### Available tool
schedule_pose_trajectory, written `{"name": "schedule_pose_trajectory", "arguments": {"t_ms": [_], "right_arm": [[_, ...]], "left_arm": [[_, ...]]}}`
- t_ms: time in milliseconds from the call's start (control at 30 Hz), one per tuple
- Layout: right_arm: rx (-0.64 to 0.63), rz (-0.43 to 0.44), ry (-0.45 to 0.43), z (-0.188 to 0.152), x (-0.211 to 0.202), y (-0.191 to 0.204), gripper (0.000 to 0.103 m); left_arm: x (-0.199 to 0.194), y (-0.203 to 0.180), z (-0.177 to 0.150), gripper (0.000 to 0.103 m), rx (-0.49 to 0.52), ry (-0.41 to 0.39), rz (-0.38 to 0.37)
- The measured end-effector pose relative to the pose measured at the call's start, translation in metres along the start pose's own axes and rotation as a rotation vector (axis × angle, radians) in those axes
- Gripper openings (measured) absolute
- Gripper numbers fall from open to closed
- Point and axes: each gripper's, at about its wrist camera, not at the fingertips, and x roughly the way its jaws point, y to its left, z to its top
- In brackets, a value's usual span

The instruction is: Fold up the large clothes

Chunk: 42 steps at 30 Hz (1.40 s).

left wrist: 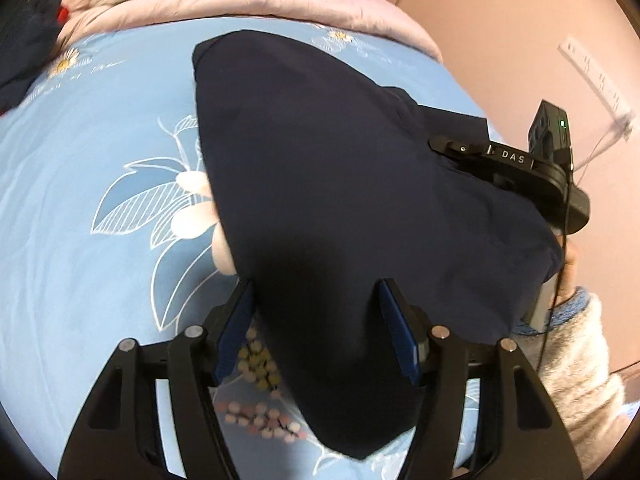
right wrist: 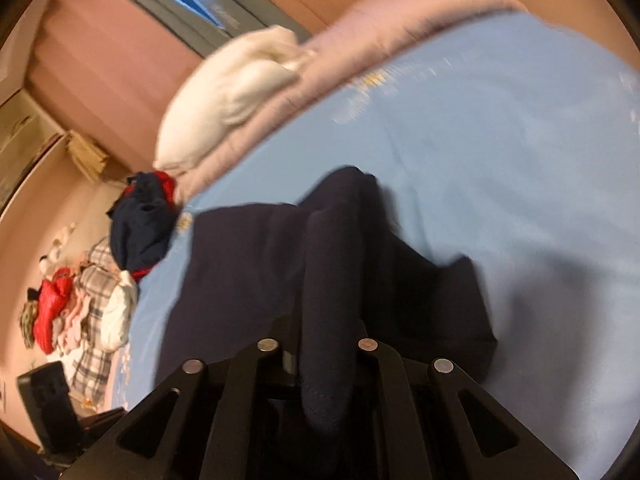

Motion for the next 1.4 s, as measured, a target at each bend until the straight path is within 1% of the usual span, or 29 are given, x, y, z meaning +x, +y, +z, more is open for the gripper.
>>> {"name": "schedule_pose_trajectory", "arguments": {"t_ms": [67,100,167,200,267,300,367,400,433,533,600,667,700,767,833,900,967,1000,1067,1100,1167,1200,1233,1267,1300,1333,1367,1400], "right_arm": [[0.024,-0.002,-0.003,0.001,-0.009,-0.004,0.015],[0.016,-0.022,-0.021,0.002,-0.018,-0.001,0.015],[-0.027,-0.088,-0.086,0.003,-0.041,0.008,0.020],[-0.062,-0.116,-0.127,0.002,-0.056,0.016,0.020],[-0.124,-0.120,-0.183,-0.002,-0.083,0.031,0.020],[-0.166,-0.097,-0.197,-0.008,-0.097,0.043,0.020],[-0.230,-0.064,-0.192,-0.020,-0.109,0.060,0.020],[-0.288,-0.050,-0.177,-0.032,-0.114,0.073,0.020],[-0.327,-0.056,-0.160,-0.043,-0.113,0.081,0.020],[-0.412,-0.057,-0.078,-0.071,-0.103,0.093,0.020],[-0.442,-0.084,-0.023,-0.085,-0.091,0.092,0.020],[-0.450,-0.166,0.021,-0.094,-0.076,0.082,0.020],[-0.446,-0.210,0.060,-0.100,-0.066,0.073,0.020],[-0.427,-0.239,0.095,-0.106,-0.051,0.064,0.016],[-0.420,-0.234,0.093,-0.111,-0.047,0.056,0.015],[-0.403,-0.218,0.077,-0.112,-0.047,0.052,0.013],[-0.390,-0.202,0.070,-0.111,-0.050,0.052,0.013],[-0.381,-0.192,0.070,-0.110,-0.052,0.050,0.013],[-0.346,-0.164,0.071,-0.106,-0.057,0.048,0.013],[-0.329,-0.145,0.059,-0.103,-0.064,0.049,0.013],[-0.329,-0.116,0.008,-0.103,-0.077,0.055,0.015],[-0.328,-0.102,-0.019,-0.100,-0.082,0.060,0.015],[-0.329,-0.094,-0.035,-0.098,-0.086,0.062,0.015],[-0.332,-0.093,-0.047,-0.095,-0.087,0.066,0.015],[-0.340,-0.103,-0.055,-0.092,-0.086,0.070,0.015],[-0.350,-0.111,-0.063,-0.092,-0.085,0.072,0.015],[-0.361,-0.115,-0.073,-0.091,-0.084,0.074,0.015],[-0.368,-0.114,-0.080,-0.092,-0.084,0.075,0.015]], "left_arm": [[0.007,-0.003,0.000,0.070,0.025,0.018,0.028],[0.008,-0.005,-0.001,0.070,0.033,0.023,0.038],[0.013,-0.006,0.004,0.070,0.047,0.029,0.053],[0.013,-0.006,0.004,0.070,0.048,0.031,0.056],[0.017,0.001,0.006,0.070,0.047,0.031,0.055],[0.018,0.002,0.006,0.070,0.047,0.031,0.056],[0.019,0.003,0.005,0.070,0.048,0.029,0.061],[0.021,0.003,0.004,0.070,0.051,0.028,0.066],[0.021,0.002,0.004,0.070,0.054,0.026,0.072],[0.025,-0.002,0.002,0.070,0.063,0.023,0.088],[0.026,-0.002,0.000,0.070,0.068,0.020,0.097],[0.028,-0.004,-0.001,0.070,0.081,0.019,0.108],[0.031,-0.006,-0.002,0.071,0.084,0.022,0.107],[0.039,-0.004,-0.003,0.073,0.082,0.035,0.100],[0.046,0.001,-0.004,0.077,0.064,0.046,0.085],[0.049,0.010,0.000,0.077,0.035,0.049,0.051],[0.043,0.018,0.000,0.075,-0.006,0.054,0.013],[0.038,0.021,0.003,0.074,-0.018,0.040,0.004],[0.023,0.025,0.013,0.072,-0.017,-0.014,0.020],[0.015,0.028,0.023,0.072,-0.019,-0.046,0.023],[0.007,0.032,0.041,0.072,-0.033,-0.077,0.012],[0.006,0.033,0.054,0.071,-0.041,-0.090,0.004],[0.007,0.034,0.068,0.067,-0.043,-0.106,-0.007],[0.011,0.033,0.079,0.058,-0.043,-0.115,-0.011],[0.015,0.033,0.091,0.053,-0.049,-0.119,-0.011],[0.023,0.034,0.104,0.043,-0.059,-0.115,-0.012],[0.031,0.035,0.117,0.035,-0.073,-0.112,-0.011],[0.041,0.030,0.127,0.033,-0.078,-0.114,-0.003]]}}
